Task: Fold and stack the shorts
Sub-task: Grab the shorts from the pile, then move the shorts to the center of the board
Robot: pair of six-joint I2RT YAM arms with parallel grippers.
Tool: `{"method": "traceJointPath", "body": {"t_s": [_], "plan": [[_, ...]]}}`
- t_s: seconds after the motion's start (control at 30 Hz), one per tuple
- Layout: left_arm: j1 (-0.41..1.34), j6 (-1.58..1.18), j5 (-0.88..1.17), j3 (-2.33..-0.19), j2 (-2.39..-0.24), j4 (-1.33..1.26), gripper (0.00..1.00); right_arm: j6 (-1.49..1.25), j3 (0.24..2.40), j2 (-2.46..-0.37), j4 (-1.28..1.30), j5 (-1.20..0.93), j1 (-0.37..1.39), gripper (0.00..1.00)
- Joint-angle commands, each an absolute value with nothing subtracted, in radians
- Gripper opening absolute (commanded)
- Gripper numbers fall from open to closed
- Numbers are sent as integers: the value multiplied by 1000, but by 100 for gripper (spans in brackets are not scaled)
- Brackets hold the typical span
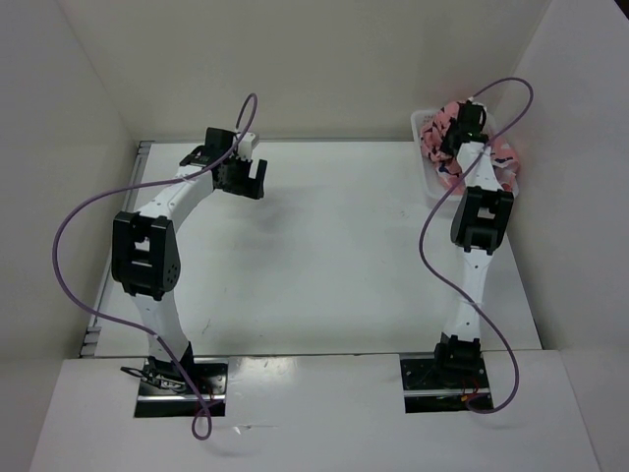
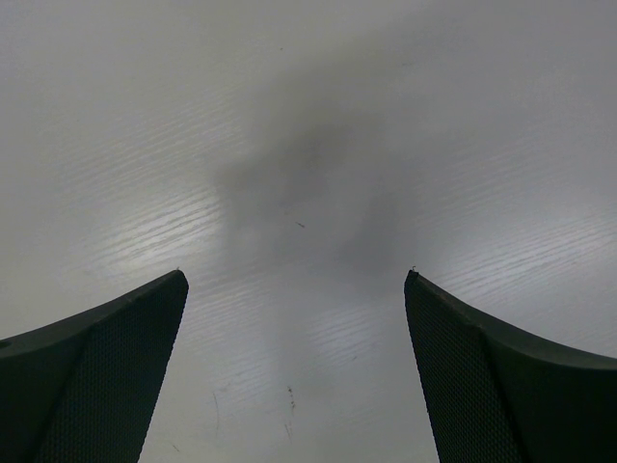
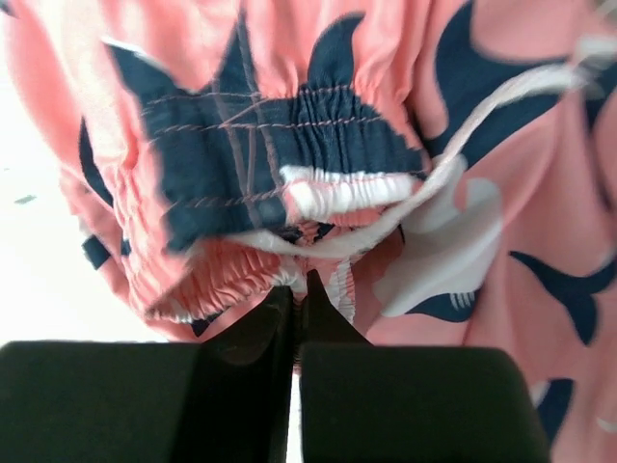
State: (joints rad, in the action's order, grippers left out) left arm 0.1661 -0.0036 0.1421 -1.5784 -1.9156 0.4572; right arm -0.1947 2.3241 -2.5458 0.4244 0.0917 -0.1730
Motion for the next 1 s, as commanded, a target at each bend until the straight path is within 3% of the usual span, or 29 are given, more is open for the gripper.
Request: {"method": "traceJointPath", "body": {"t_s": [0.0,0.17,0.4,0.73,0.87,0.97], "plan": [[166,0,153,-1620,-1899,448,100,-183,2442,-2379,403,127,-175,0],[166,0,175,-1629,-1846,439,100,-183,2624,-2228,393,97,-164,0],[166,0,204,-1620,-1763,396,100,-74,2890,-2083,367,120,-20,0],[166,0,106,-1534,-1589,322,100,52,3040,-1979,343,54,436,0],[137,0,7,-1468,-1519,265,100,-12,3062,-1979,432,-18,525,0],[95,0,-64,-1414,-1456,232,100,-116,2960,-1979,488,-69,525,0]]}}
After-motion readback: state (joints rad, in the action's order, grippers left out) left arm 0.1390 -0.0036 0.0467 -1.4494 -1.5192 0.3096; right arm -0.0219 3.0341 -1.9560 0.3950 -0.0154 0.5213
